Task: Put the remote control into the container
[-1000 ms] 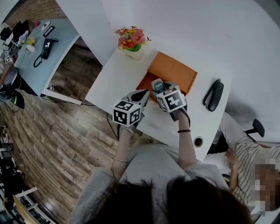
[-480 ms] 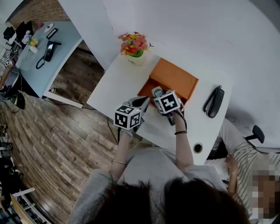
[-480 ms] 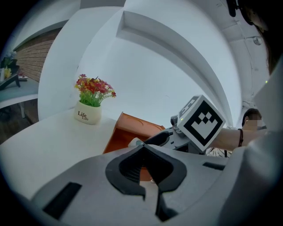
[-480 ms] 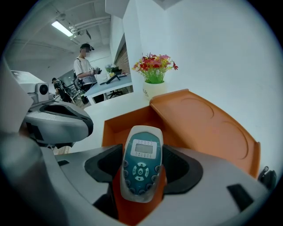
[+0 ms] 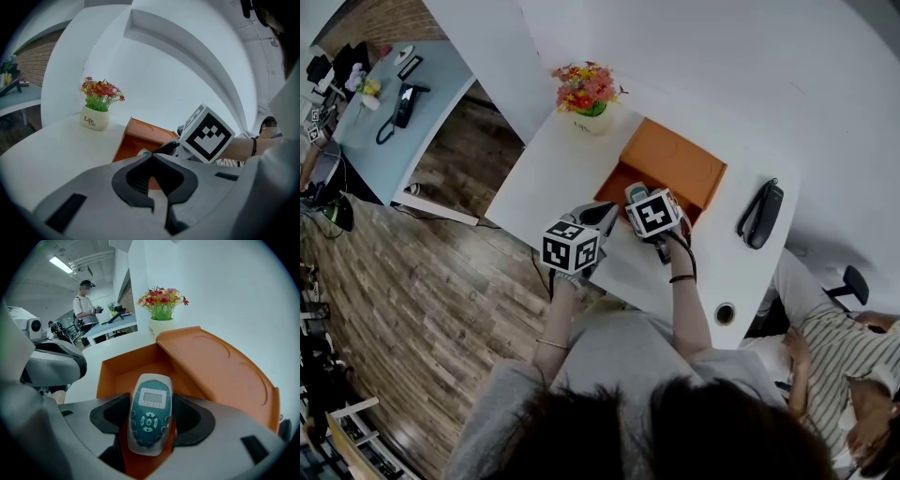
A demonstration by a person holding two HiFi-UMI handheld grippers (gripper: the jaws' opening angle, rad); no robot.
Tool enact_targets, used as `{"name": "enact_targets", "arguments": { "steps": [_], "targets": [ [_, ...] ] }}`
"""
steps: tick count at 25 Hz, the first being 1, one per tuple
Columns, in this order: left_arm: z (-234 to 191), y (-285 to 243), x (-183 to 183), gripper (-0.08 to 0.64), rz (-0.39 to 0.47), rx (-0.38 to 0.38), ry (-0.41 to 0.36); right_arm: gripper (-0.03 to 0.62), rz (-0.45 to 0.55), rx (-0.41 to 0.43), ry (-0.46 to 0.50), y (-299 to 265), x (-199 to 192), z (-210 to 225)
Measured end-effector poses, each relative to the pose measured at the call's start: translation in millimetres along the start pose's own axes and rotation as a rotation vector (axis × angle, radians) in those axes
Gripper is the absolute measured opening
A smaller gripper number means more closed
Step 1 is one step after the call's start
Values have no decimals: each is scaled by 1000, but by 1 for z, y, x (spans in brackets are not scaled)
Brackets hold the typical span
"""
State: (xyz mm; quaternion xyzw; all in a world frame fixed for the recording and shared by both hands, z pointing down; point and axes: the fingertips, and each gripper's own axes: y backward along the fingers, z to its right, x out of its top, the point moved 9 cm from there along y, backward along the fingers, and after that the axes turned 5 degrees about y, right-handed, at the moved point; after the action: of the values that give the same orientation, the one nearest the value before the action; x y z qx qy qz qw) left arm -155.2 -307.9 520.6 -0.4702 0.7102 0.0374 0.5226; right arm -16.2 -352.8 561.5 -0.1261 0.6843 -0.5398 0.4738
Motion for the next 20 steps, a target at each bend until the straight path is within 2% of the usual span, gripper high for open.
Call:
{"name": "enact_targets", "arguments": {
  "steps": [7,10,13,15,20],
  "targets": [
    [-5,3,0,3,4,14,11,280,-36,-60,-3,-3,0,7],
    [-7,5,-1,3,5,19,14,279,-25,-49,-5,-4,2,6],
    [-7,6,-1,3,3,19,15,279,-57,-19,-22,-5,-3,3],
    [-7,6,0,3,5,16,15,280,-34,16,-29,-6,-2,-1],
    [-5,5,1,3,8,6,9,305,9,-35,-11,-6,0,6]
  ]
}}
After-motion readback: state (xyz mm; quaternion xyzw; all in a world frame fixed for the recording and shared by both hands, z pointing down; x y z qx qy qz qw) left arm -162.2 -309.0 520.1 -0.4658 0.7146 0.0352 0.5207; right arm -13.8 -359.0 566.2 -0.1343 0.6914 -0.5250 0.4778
